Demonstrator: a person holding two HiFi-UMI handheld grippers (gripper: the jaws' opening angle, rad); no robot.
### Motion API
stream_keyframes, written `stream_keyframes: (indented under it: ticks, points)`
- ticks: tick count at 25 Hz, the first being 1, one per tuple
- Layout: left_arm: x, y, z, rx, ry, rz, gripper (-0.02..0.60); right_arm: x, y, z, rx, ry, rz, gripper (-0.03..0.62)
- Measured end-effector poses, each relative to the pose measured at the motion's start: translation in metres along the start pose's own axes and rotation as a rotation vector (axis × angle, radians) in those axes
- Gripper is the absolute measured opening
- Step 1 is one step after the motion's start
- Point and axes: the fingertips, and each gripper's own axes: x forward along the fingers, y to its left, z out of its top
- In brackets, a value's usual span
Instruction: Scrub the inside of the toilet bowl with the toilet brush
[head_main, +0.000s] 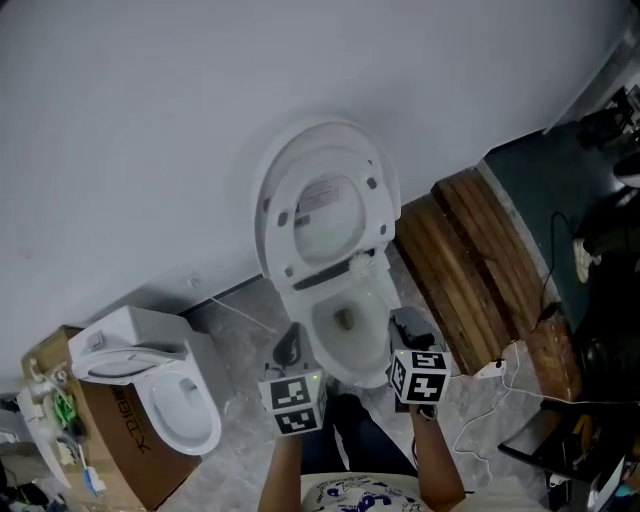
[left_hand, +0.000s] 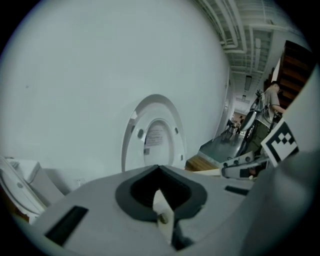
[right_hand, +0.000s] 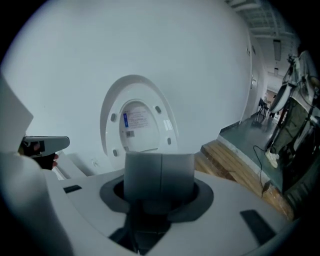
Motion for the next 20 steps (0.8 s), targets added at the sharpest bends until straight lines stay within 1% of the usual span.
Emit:
stream_keyframes:
  ticks: [5, 11, 14, 17, 20]
  points:
    - [-0.019, -0.006, 0.045, 0.029, -0.080, 0.008, 0.002, -0.031, 0.001, 0.036, 0.018, -0.087, 0.009, 0.167]
    - [-0.040, -0.011, 0.095, 0.045, -0.175, 0.019, 0.002, -0.066, 0.001, 0.079, 0.046, -0.201, 0.014, 0.167]
    - [-0.050, -0.011, 0.114, 0.053, -0.208, 0.028, 0.002, -0.083, 0.003, 0.099, 0.053, -0.256, 0.023, 0.167]
    - [-0.065, -0.015, 0.137, 0.081, -0.262, 0.024, 0.002, -0.101, 0.005, 0.116, 0.060, -0.309, 0.030, 0.167]
    - [-0.078, -0.014, 0.154, 0.087, -0.304, 0.040, 0.002, -0.118, 0.006, 0.132, 0.062, -0.365, 0.035, 0.167]
